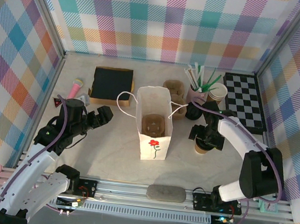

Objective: Pack the takeout coffee

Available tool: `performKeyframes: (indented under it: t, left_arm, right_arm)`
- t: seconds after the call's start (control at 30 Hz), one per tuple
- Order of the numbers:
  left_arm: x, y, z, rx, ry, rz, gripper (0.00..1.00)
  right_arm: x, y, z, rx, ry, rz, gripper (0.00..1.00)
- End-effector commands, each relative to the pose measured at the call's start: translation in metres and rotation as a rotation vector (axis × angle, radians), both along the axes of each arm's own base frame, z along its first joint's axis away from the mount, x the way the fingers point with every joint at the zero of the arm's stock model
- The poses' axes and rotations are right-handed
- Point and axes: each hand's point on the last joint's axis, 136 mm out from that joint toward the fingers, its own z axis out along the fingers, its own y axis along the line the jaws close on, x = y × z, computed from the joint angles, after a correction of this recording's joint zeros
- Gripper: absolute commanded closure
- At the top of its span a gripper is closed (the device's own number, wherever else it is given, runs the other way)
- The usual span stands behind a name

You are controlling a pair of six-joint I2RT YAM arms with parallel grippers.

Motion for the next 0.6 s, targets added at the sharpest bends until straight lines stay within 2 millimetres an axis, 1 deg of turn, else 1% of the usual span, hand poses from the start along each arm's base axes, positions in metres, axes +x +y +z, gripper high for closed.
performKeyframes:
  t: [0.0, 0.27, 0.57]
  left_arm:
    - [-0.0015, 0.0057, 0.01, 0.016, -0.02, 0.01, 0.07]
    - [-0.0023, 0.0068, 0.0101, 0.021, -0.022, 0.012, 0.07]
    - [-0.0022, 0.0066, 0.011, 0.021, -0.024, 0.011, 0.07]
  right_arm:
    - [0.0, 0.0018, -0.0049, 0.014, 0.016, 0.024, 0.02]
    - [-0.0027, 0.0012, -0.0095, 0.007, 0.034, 0.056, 0.03]
    - [-0.0031, -0.0019, -0.0093, -0.01, 0.021, 0.106, 0.04]
